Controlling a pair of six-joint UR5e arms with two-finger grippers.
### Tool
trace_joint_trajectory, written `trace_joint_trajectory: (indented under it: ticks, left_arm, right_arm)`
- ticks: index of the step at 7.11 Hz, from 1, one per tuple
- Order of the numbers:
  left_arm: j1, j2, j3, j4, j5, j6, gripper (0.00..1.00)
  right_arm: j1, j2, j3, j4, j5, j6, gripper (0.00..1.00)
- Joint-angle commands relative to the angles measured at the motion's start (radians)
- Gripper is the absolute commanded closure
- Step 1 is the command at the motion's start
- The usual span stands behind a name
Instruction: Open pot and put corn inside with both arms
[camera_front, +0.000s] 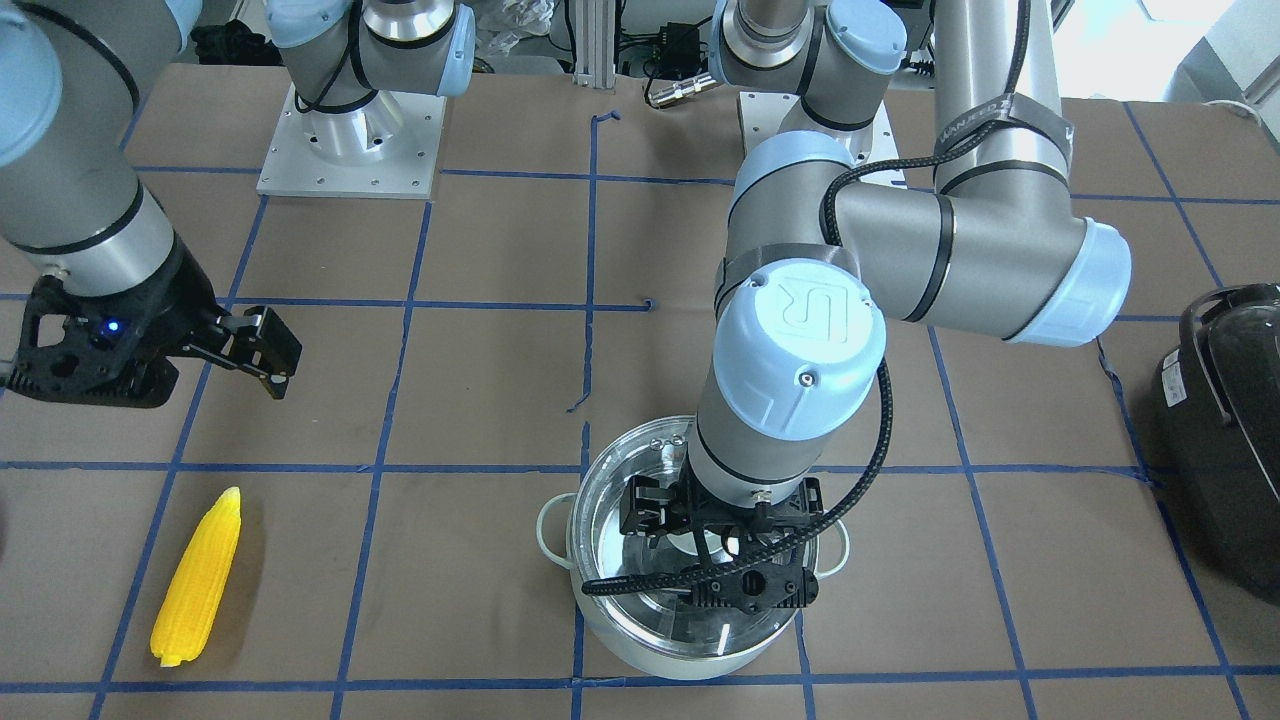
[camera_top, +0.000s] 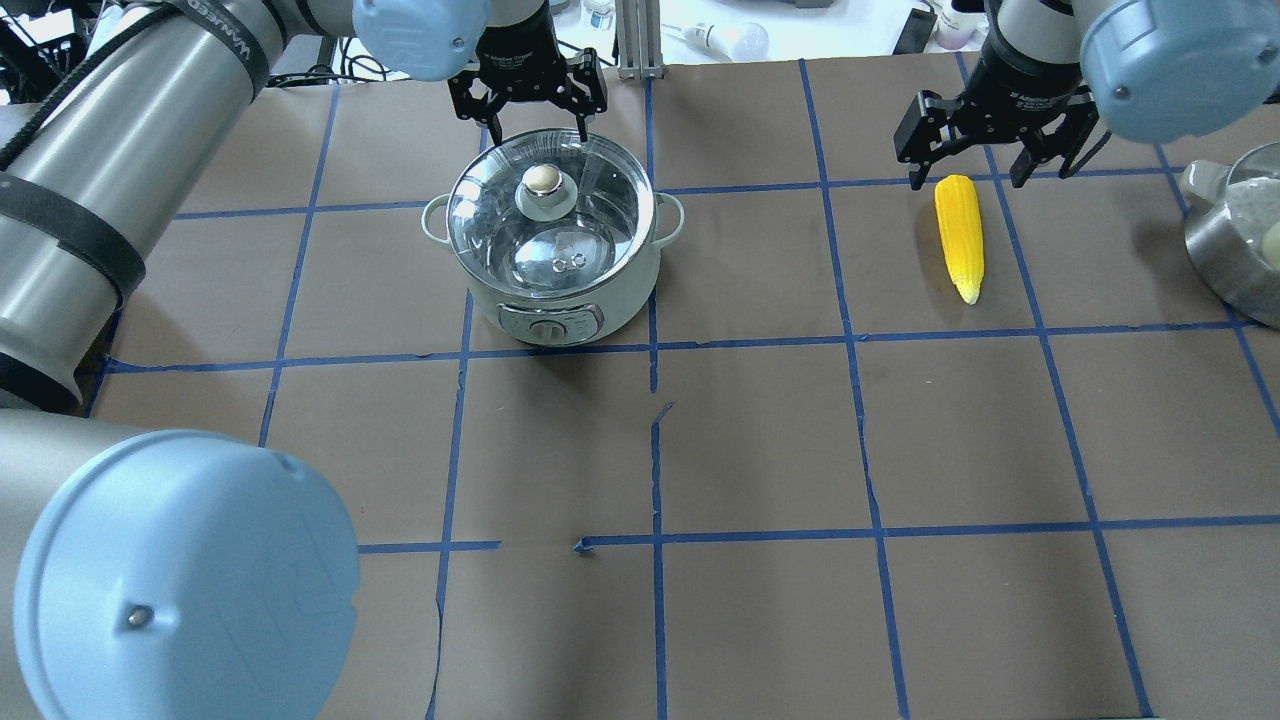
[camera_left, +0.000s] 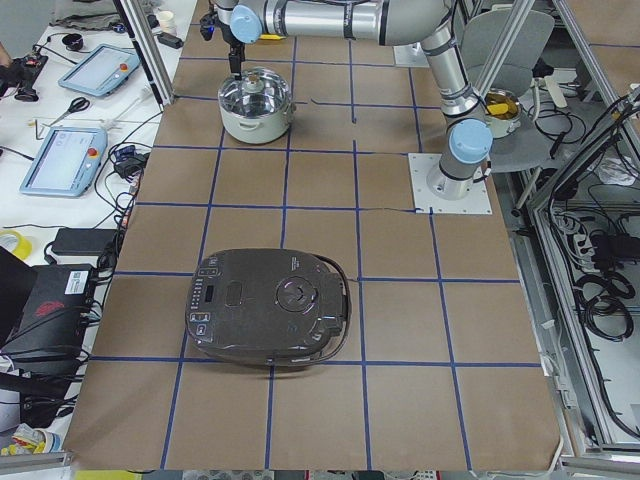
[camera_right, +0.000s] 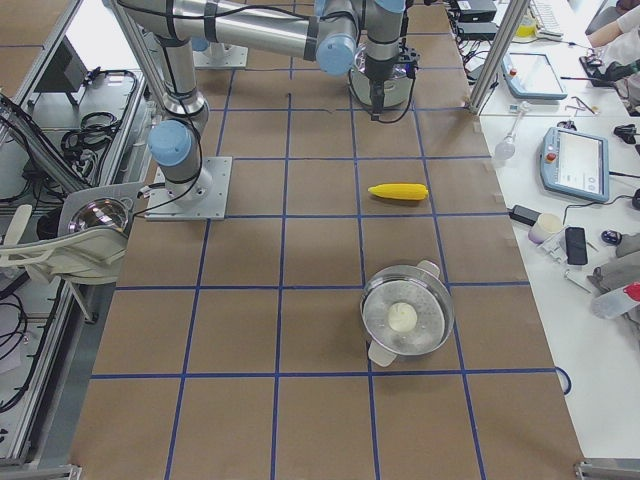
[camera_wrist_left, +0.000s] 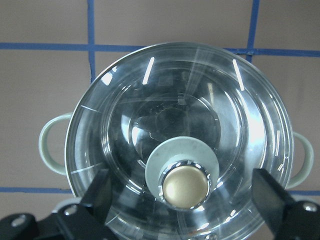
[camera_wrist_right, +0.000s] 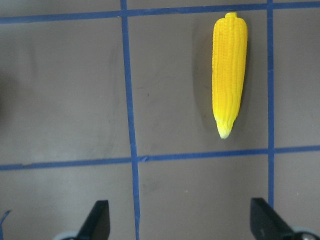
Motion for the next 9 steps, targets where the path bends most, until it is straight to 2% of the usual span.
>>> trace_joint_trajectory:
  ticks: [1,2,3,4,5,7,9]
  left_arm:
    - [-0.003,-0.012,-0.048,0.007,0.007,-0.006,0.0]
    - [-0.003,-0.001,-0.065,0.005,0.016,-0.008,0.04]
    - [-0.003,-0.002,-0.068,0.005,0.015,-0.009,0.05]
    - [-0.003,-0.001,-0.068,0.002,0.013,-0.009,0.18]
    - [-0.004,0.001,-0.068,0.0,0.009,-0.009,0.47]
    - [-0.003,0.02,-0.067,-0.006,0.006,-0.008,0.97]
    - [0.002,0.043,-0.057,-0.006,0.002,-0.005,1.0]
  right_arm:
    - [-0.027,0.127,0.022,-0.216,0.0,-0.011,0.0]
    - [-0.056,0.182,0.022,-0.331,0.006,-0.009,0.0]
    - [-0.084,0.207,0.024,-0.36,0.001,-0.011,0.0]
    - [-0.086,0.251,0.024,-0.366,0.003,-0.008,0.0]
    - [-0.089,0.296,0.025,-0.406,-0.003,-0.008,0.0]
    - [-0.125,0.353,0.025,-0.412,0.001,-0.006,0.0]
    - [-0.129,0.391,0.025,-0.415,0.01,0.0,0.0]
